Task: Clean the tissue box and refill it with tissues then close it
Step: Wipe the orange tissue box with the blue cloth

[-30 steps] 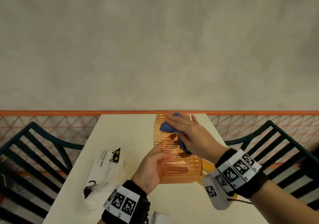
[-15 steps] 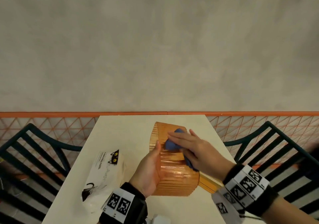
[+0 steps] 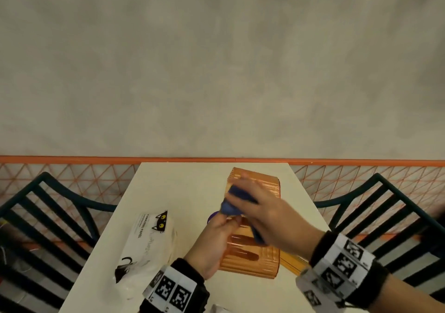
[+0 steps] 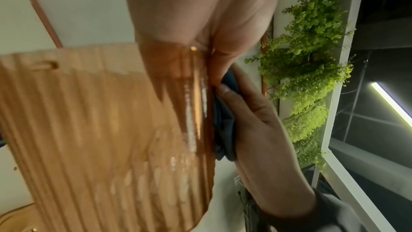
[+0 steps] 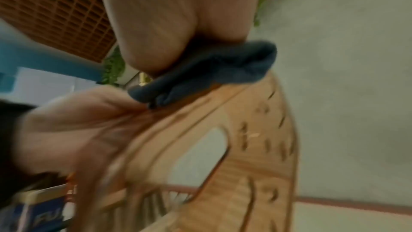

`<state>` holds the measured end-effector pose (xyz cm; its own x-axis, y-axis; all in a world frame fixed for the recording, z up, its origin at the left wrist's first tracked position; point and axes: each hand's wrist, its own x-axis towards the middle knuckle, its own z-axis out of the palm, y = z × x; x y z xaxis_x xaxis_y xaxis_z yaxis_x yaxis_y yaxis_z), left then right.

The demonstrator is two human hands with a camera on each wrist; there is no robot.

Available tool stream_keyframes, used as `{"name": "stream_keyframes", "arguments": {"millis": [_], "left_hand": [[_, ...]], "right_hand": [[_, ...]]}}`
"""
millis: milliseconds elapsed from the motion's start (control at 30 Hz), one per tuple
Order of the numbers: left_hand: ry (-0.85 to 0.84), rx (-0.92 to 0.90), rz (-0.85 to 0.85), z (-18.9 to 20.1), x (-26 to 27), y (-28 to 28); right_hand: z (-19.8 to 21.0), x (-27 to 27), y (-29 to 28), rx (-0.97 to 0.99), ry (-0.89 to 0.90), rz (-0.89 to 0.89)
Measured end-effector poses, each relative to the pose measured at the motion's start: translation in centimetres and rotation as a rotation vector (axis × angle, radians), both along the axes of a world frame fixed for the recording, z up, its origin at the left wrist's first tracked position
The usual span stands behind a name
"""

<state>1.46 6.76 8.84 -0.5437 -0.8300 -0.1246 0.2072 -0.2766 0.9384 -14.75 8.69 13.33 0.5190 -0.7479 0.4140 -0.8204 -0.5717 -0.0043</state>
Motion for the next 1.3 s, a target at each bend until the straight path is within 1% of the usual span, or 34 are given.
{"name": "stream_keyframes", "arguments": {"millis": [67, 100, 167, 233, 267, 300, 333, 400, 433, 467, 500, 533, 600, 633, 700, 767, 867, 933, 967, 1000, 1067, 1167, 1233, 1300], "left_hand": [[-0.023, -0.071, 0.014, 0.2, 0.1, -0.2], [-0.032, -0.093, 0.023, 0.3, 0.1, -0.3], [-0.044, -0.120, 0.032, 0.6, 0.4, -0.4], [-0.086, -0.174, 0.036, 0.6, 0.4, -0.6], [-0.108, -0.199, 0.033, 0.6, 0.5, -0.7], [-0.124, -0.215, 0.033, 0.4, 0.6, -0.8], [-0.131, -0.226, 0.030, 0.2, 0.8, -0.8], [-0.133, -0.250, 0.038, -0.2, 1.0, -1.0], [-0.145, -0.273, 0.053, -0.4, 1.1, -1.0], [-0.168, -0.303, 0.062, -0.6, 1.2, -0.9], [-0.194, -0.328, 0.061, -0.8, 1.3, -0.7], [-0.216, -0.349, 0.047, -1.0, 1.4, -0.6], [-0.292, -0.422, 0.002, -1.0, 1.7, -0.1], [-0.345, -0.465, -0.014, -1.0, 1.8, 0.0], [-0.419, -0.521, -0.030, -0.9, 1.9, -0.1], [-0.464, -0.544, -0.031, -0.7, 2.0, -0.6], [-0.476, -0.546, 0.001, -0.9, 2.4, -1.3], [-0.465, -0.484, 0.023, -1.4, 2.5, -1.3], [-0.473, -0.472, 0.027, -1.6, 2.4, -1.3], [-0.493, -0.484, 0.017, -1.7, 2.4, -1.2], [-0.540, -0.569, -0.027, -1.8, 2.2, -0.8], [-0.660, -0.804, -0.105, -0.9, 2.4, -0.2], [-0.776, -0.961, -0.101, -0.4, 2.9, -0.6], [-0.840, -1.033, -0.083, -0.4, 3.6, -1.0]], "right_hand": [[-0.2, 0.5, -0.1, 0.044, 0.026, 0.079], [0.2, 0.1, -0.9, 0.051, -0.008, 0.077], [1.1, -1.2, -3.0, 0.080, -0.141, 0.010], [2.6, -2.6, -4.9, 0.157, -0.323, -0.098], [3.2, -3.0, -5.4, 0.195, -0.380, -0.142], [3.5, -2.9, -5.5, 0.207, -0.390, -0.168], [3.6, -2.5, -5.1, 0.178, -0.366, -0.169], [2.9, -1.0, -3.8, 0.071, -0.241, -0.092], [2.4, -0.4, -3.1, 0.050, -0.202, -0.035], [2.2, -0.1, -2.8, 0.061, -0.202, 0.009], [2.2, -0.2, -2.9, 0.112, -0.245, 0.024], [2.6, -0.8, -3.3, 0.199, -0.330, 0.001], [3.9, -2.5, -4.8, 0.438, -0.529, -0.136], [4.4, -3.3, -5.4, 0.540, -0.550, -0.222], [4.8, -4.0, -6.3, 0.634, -0.499, -0.328], [4.6, -3.6, -6.3, 0.616, -0.526, -0.342], [3.8, -2.0, -4.1, 0.486, -0.628, -0.212], [2.7, -0.9, -2.6, 0.380, -0.612, -0.132], [2.4, -0.7, -2.3, 0.358, -0.615, -0.108], [2.2, -0.7, -2.2, 0.376, -0.650, -0.118], [2.8, -1.1, -3.4, 0.481, -0.776, -0.202], [4.5, -2.3, -5.4, 0.646, -0.887, -0.262], [4.6, -2.9, -6.0, 0.703, -0.891, -0.275], [3.7, -3.2, -5.7, 0.739, -0.830, -0.336]]}}
